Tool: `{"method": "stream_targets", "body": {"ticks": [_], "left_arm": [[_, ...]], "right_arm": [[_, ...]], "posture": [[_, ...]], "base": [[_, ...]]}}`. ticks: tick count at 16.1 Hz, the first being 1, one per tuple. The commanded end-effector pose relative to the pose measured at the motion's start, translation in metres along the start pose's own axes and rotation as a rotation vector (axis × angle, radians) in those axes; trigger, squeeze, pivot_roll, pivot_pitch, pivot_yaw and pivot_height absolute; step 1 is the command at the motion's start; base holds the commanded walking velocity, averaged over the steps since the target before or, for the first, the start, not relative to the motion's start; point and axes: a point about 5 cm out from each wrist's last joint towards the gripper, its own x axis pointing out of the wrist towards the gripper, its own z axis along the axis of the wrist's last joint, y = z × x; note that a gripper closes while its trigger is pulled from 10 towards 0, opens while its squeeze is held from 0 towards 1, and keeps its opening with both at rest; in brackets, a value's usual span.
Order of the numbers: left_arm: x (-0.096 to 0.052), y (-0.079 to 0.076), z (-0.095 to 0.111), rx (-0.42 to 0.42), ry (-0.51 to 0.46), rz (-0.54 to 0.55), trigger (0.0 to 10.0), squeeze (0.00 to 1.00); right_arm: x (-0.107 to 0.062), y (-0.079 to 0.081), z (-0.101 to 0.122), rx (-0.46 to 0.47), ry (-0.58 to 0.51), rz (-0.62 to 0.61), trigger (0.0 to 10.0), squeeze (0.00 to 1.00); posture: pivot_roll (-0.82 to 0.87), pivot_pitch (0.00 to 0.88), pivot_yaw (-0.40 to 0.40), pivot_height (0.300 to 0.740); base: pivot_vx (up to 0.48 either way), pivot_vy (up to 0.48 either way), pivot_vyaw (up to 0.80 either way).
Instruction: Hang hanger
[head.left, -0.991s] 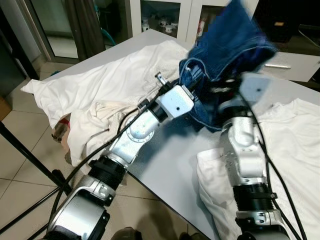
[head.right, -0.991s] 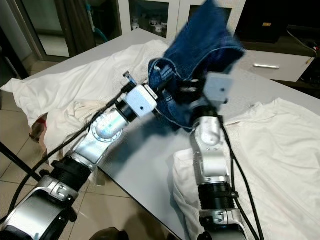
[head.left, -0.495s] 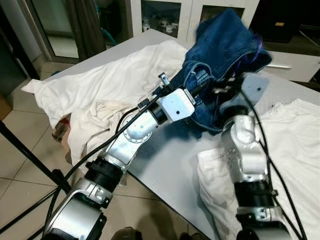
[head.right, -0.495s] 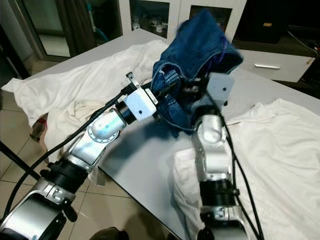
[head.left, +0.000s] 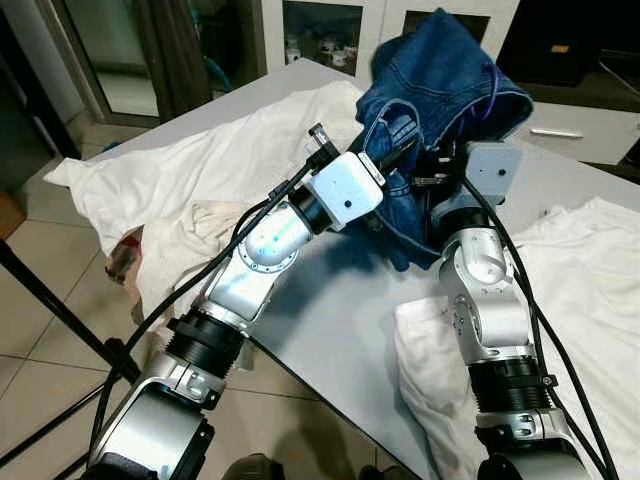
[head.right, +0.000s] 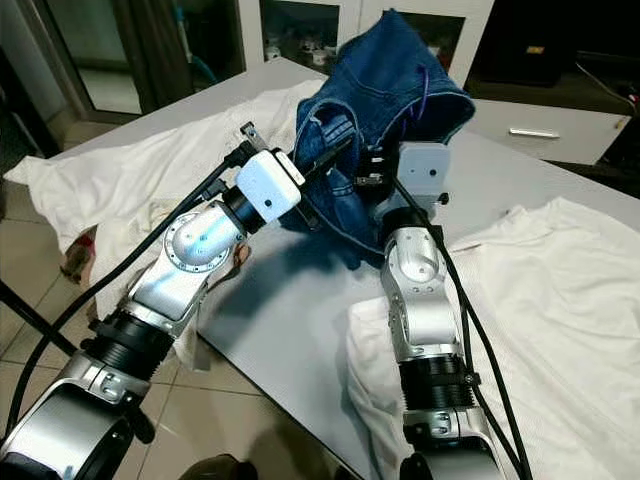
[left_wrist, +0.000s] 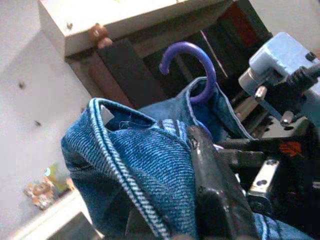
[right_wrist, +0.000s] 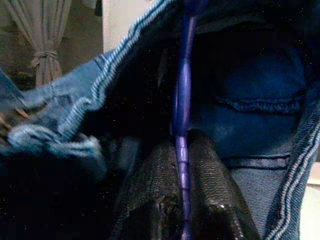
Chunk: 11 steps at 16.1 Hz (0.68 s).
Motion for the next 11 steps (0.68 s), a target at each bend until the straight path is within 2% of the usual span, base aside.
{"method": "stream_targets", "body": {"ticks": [1, 2, 3, 5, 6, 7, 8, 9, 11], "left_arm": [[-0.004, -0.005, -0.002, -0.051, 0.011, -0.034, 10.0, 0.00], [-0.006, -0.007, -0.004, -0.052, 0.015, -0.041, 10.0, 0.00], [-0.008, -0.008, -0.005, -0.041, 0.016, -0.022, 10.0, 1.00], [-0.008, -0.009, -0.005, -0.196, 0.006, 0.044, 10.0, 1.00], [-0.008, -0.009, -0.006, -0.207, 0.012, 0.053, 10.0, 1.00], [-0.009, -0.008, -0.007, -0.223, 0.023, 0.060, 10.0, 0.76], [-0.009, -0.008, -0.008, -0.235, 0.031, 0.065, 10.0, 0.76], [-0.012, -0.010, -0.011, -0.275, 0.044, 0.084, 10.0, 0.00], [-0.015, -0.009, -0.013, -0.309, 0.049, 0.109, 10.0, 0.00]], "right_arm": [[0.004, 0.000, 0.005, 0.009, -0.004, 0.009, 10.0, 0.00], [0.004, -0.001, 0.005, 0.018, -0.003, 0.009, 10.0, 0.00], [0.004, -0.002, 0.005, 0.029, 0.001, 0.007, 10.0, 0.00], [0.005, -0.005, 0.005, 0.036, 0.007, 0.005, 10.0, 0.00], [0.005, -0.005, 0.005, 0.038, 0.008, 0.005, 10.0, 0.00], [0.005, -0.005, 0.005, 0.039, 0.009, 0.006, 10.0, 0.00], [0.005, -0.006, 0.005, 0.040, 0.010, 0.006, 10.0, 0.00], [0.005, -0.006, 0.004, 0.044, 0.015, 0.010, 10.0, 0.00], [0.006, -0.005, 0.004, 0.048, 0.020, 0.016, 10.0, 0.00]], "posture": [[0.04, 0.006, -0.025, 0.740], [0.04, 0.006, -0.025, 0.740], [0.04, 0.007, -0.026, 0.740], [0.04, 0.011, -0.030, 0.740], [0.05, 0.012, -0.031, 0.740], [0.05, 0.013, -0.033, 0.740], [0.05, 0.013, -0.033, 0.740], [0.06, 0.012, -0.042, 0.740], [0.06, 0.012, -0.044, 0.740]], "base": [[0.000, 0.000, 0.00], [0.000, 0.000, 0.00], [0.244, 0.000, 0.00], [0.000, 0.000, 0.00], [0.000, 0.000, 0.00], [0.000, 0.000, 0.00], [0.000, 0.000, 0.00], [0.000, 0.000, 0.00], [0.000, 0.000, 0.00]]}}
